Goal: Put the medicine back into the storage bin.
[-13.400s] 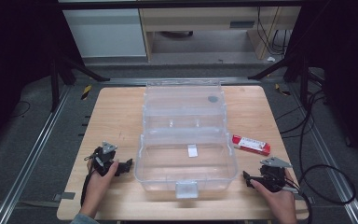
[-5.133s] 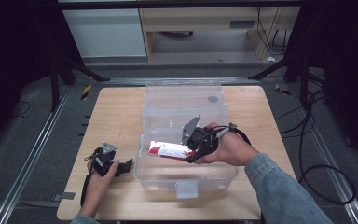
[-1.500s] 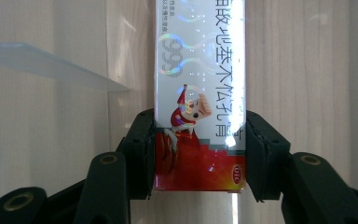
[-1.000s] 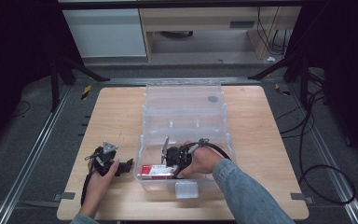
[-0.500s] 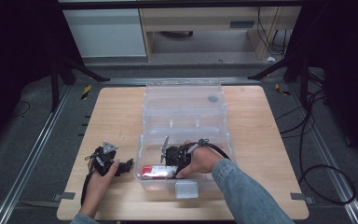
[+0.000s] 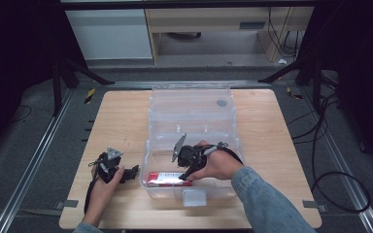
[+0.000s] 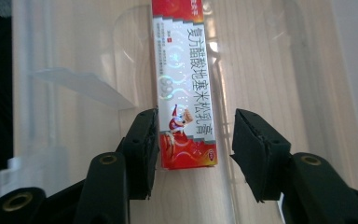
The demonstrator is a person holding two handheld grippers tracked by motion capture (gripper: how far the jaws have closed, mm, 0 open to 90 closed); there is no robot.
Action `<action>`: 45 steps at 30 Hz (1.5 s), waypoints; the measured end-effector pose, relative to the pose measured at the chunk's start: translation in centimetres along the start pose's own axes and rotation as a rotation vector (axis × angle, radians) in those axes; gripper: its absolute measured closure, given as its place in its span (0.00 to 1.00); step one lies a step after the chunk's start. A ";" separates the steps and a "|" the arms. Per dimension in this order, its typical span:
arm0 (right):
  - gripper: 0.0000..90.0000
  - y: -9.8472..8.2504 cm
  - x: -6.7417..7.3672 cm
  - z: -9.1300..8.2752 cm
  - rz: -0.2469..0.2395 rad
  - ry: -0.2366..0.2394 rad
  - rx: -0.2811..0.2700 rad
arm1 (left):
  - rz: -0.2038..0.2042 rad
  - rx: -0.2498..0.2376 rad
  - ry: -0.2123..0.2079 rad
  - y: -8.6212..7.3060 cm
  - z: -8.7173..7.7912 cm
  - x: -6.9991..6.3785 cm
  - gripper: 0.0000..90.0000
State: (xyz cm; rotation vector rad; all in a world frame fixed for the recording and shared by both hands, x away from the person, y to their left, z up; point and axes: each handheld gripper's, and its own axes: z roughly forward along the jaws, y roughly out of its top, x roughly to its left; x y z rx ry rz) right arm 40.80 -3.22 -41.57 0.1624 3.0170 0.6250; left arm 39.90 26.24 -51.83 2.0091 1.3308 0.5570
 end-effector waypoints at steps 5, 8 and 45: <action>0.55 -0.4 0.0 -2.0 0.028 -0.020 -0.035 | -0.003 -0.002 0.000 0.0 0.0 0.0 0.00; 0.56 -0.7 -0.2 -3.0 0.039 -0.038 -0.052 | -0.004 -0.003 0.000 0.0 0.0 0.0 0.00; 0.47 -3.5 -5.0 -16.4 0.203 -0.305 -0.219 | 0.223 -0.087 -0.157 5.9 -10.9 -2.1 0.17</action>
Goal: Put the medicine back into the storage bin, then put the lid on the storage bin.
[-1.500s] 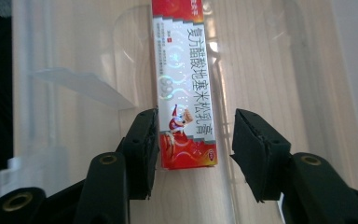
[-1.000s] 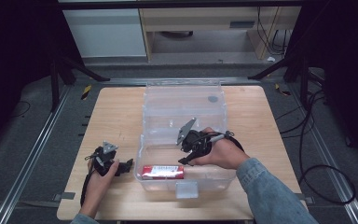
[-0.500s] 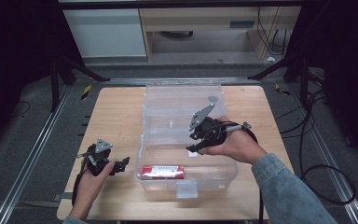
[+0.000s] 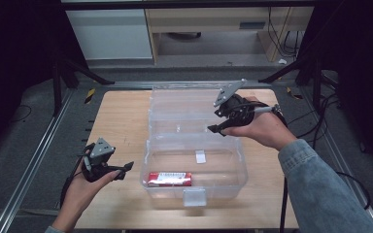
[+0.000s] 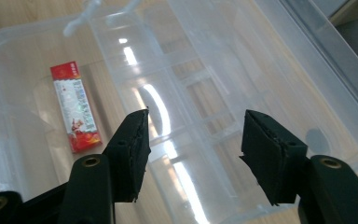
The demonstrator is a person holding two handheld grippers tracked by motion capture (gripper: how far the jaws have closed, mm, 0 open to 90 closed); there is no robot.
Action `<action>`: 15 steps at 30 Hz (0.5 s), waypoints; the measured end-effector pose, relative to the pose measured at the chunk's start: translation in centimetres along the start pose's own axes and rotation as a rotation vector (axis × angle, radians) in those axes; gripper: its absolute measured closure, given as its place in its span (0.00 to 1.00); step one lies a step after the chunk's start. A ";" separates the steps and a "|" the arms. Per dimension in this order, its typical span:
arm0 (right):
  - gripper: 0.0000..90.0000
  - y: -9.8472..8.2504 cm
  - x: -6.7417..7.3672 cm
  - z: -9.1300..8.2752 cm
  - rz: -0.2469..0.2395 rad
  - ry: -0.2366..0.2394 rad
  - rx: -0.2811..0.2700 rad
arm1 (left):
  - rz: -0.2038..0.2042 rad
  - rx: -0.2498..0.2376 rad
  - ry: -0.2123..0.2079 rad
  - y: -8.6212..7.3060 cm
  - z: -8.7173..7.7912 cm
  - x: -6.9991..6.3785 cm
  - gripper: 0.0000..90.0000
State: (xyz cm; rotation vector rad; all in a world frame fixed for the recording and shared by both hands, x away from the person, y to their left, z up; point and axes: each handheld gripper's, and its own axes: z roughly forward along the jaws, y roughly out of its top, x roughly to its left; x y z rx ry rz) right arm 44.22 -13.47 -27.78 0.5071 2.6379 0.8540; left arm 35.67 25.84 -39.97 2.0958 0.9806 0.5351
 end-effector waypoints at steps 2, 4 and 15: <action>0.48 -0.2 -0.5 0.0 0.003 -0.007 0.006 | 0.008 -0.008 -0.012 0.5 -0.2 -0.2 0.19; 0.49 -0.3 -1.0 0.0 0.001 -0.020 0.024 | 0.031 -0.001 -0.014 1.0 -0.4 -0.4 0.20; 0.54 -1.5 -3.4 -0.3 0.021 -0.084 0.051 | 0.081 -0.006 -0.079 2.0 -1.5 -1.7 0.31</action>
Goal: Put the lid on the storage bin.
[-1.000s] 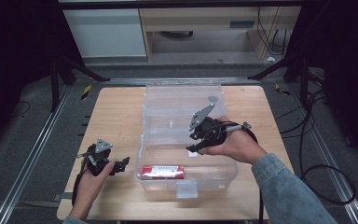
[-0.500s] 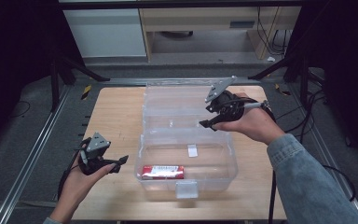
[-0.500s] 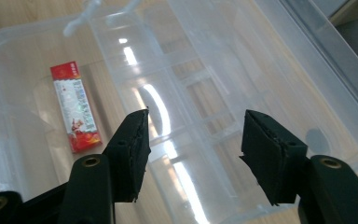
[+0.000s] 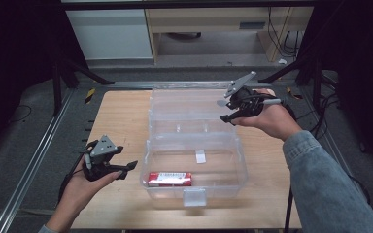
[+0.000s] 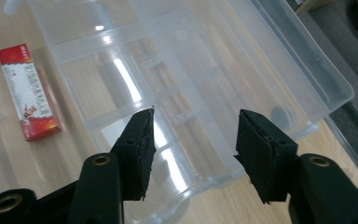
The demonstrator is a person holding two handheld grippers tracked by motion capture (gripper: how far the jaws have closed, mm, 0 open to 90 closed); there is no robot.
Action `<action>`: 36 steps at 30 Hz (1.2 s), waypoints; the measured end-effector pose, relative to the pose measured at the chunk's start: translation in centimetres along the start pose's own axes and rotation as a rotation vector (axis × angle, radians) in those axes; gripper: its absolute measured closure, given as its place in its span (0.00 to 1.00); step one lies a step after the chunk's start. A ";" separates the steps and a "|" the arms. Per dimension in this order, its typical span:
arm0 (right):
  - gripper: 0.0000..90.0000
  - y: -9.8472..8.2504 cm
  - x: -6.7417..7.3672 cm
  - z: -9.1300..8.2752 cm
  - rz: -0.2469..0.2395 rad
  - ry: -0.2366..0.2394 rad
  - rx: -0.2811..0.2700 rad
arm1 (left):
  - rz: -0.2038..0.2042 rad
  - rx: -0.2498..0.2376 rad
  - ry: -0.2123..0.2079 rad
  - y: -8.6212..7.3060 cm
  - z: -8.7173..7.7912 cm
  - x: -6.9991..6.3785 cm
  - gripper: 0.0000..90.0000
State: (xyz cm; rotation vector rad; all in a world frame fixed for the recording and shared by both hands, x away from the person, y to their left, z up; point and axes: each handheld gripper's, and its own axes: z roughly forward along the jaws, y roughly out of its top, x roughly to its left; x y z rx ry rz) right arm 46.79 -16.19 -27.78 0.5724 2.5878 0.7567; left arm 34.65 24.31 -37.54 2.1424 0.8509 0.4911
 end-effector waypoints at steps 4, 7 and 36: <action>0.61 -0.2 -0.8 0.1 -0.007 -0.015 0.018 | 0.034 0.008 -0.025 0.5 -0.2 -0.8 0.36; 0.64 -0.2 -0.9 0.3 -0.011 -0.021 0.026 | 0.061 0.015 -0.060 0.9 -0.1 -1.8 0.37; 0.58 1.0 -1.6 3.3 -0.050 -0.027 0.082 | 0.251 0.168 -0.246 -0.1 4.9 -6.8 0.37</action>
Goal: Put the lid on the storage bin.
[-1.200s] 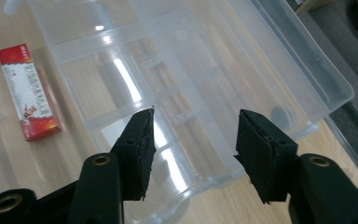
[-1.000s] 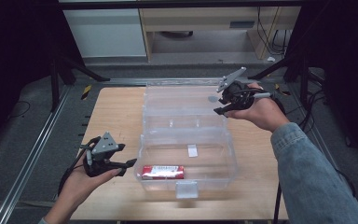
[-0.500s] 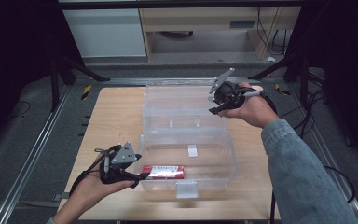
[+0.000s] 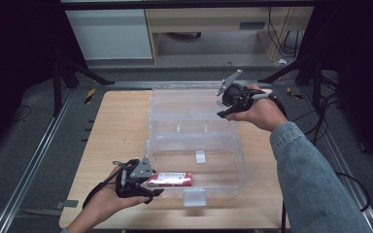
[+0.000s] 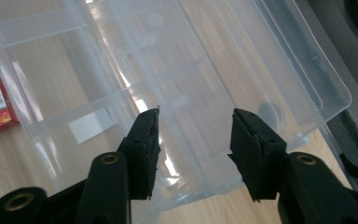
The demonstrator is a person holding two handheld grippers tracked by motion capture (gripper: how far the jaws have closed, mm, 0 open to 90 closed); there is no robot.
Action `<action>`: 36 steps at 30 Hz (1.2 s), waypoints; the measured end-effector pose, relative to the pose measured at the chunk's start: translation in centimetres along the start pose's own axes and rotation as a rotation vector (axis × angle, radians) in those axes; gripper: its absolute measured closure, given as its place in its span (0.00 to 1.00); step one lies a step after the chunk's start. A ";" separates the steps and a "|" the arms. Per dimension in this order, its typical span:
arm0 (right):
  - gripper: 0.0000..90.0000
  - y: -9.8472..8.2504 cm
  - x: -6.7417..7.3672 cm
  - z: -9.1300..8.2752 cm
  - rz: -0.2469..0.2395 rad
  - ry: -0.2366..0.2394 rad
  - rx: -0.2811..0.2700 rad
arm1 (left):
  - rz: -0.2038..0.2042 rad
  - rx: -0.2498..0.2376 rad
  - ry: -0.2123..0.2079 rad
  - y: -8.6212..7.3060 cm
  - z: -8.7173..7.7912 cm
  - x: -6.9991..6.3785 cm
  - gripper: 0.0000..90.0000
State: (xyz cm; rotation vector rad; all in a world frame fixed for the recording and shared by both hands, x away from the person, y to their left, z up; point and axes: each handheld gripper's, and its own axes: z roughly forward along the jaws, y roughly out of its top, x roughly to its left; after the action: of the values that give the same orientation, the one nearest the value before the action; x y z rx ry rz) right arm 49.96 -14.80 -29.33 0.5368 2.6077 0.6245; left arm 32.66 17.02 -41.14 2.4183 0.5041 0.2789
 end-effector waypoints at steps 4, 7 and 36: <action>0.56 0.1 -0.3 0.0 0.002 -0.006 0.004 | 0.016 0.011 0.002 -0.2 0.4 -0.2 0.39; 0.55 0.2 -0.5 0.1 0.002 -0.008 0.004 | 0.007 0.007 -0.001 -0.4 0.5 -0.1 0.43; 0.70 0.5 0.3 3.9 -0.109 0.053 0.108 | 0.023 0.033 -0.074 -0.6 2.5 -0.2 0.72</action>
State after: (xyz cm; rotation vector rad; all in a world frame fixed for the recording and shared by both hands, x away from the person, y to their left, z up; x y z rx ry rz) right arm 51.66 -12.95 -32.42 0.4124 2.7110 0.4718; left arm 33.08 15.97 -43.50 2.4577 0.4517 0.1914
